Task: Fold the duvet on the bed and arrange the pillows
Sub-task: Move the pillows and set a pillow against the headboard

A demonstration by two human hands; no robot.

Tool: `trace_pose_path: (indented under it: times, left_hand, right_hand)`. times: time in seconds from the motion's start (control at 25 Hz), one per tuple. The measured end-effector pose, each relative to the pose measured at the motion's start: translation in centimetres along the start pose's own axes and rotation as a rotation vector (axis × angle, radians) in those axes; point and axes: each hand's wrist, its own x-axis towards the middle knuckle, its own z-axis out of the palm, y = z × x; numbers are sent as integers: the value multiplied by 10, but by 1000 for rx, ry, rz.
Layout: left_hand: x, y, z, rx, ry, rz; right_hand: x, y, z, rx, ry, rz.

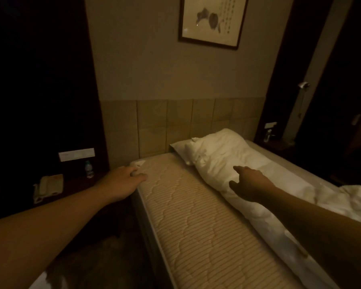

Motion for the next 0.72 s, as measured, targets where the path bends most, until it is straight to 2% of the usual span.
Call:
trace_pose_path:
  times: [0.16, 0.32, 0.52, 0.72]
  left_hand:
    - [129, -11, 21, -12, -76, -2]
    - [265, -3, 11, 43, -105, -17]
    - [407, 55, 9, 68, -104, 101]
    - [540, 108, 57, 71, -175, 221]
  right_hand:
    - [122, -10, 24, 56, 9, 50]
    - [242, -25, 32, 104, -12, 65]
    - [372, -14, 17, 118, 67, 100]
    - [469, 8, 35, 155, 52, 177]
